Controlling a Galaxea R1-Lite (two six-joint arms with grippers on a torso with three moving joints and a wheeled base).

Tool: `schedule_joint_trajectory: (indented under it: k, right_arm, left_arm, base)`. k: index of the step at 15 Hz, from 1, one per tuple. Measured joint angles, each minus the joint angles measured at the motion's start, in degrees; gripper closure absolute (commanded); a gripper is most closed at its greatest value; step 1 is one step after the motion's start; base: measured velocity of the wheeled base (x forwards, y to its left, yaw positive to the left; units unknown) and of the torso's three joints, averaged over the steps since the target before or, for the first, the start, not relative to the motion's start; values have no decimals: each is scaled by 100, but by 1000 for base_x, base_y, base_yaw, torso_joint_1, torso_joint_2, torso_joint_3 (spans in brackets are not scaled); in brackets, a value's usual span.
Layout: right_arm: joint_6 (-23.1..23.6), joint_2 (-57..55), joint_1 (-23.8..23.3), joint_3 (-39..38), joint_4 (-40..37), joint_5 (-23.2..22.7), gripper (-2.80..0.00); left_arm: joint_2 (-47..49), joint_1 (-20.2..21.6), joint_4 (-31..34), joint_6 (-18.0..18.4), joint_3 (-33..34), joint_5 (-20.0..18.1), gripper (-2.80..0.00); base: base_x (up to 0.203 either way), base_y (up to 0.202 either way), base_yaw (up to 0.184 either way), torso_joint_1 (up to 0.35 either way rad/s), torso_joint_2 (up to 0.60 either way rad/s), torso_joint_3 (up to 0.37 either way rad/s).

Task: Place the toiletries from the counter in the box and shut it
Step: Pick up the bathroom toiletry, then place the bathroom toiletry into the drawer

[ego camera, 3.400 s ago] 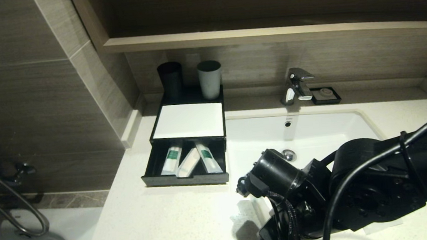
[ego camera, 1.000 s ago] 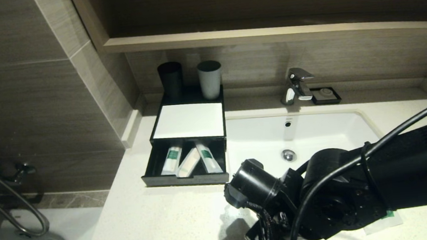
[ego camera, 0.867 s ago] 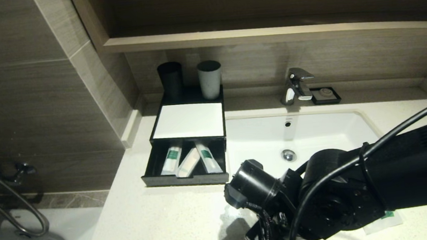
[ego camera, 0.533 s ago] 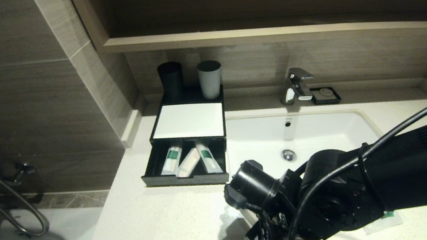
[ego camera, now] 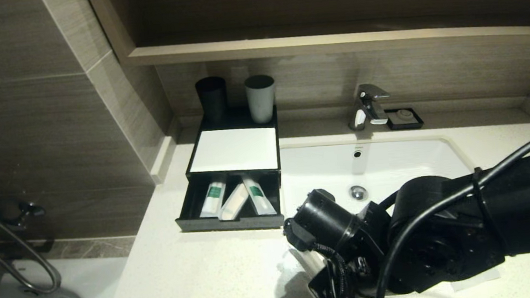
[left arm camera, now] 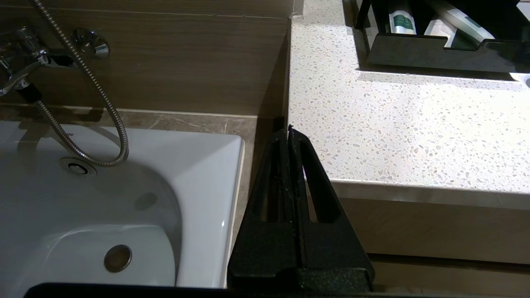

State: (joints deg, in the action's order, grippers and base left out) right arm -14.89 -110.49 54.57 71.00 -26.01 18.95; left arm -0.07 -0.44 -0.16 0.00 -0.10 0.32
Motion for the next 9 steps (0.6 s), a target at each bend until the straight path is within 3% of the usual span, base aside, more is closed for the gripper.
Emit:
schedule_joint_trajectory:
  k: [4, 9]
  right_arm:
    - [-375, 261, -367, 238, 20, -249, 0]
    - [-839, 360, -822, 1041, -150, -1218, 0]
  left_arm:
    - [0, 0, 1, 0, 0, -2, 0]
    - [0, 0, 0, 0, 0, -2, 0]
  base:
    - [0, 0, 0, 0, 0, 0]
    - [0, 0, 0, 0, 0, 0]
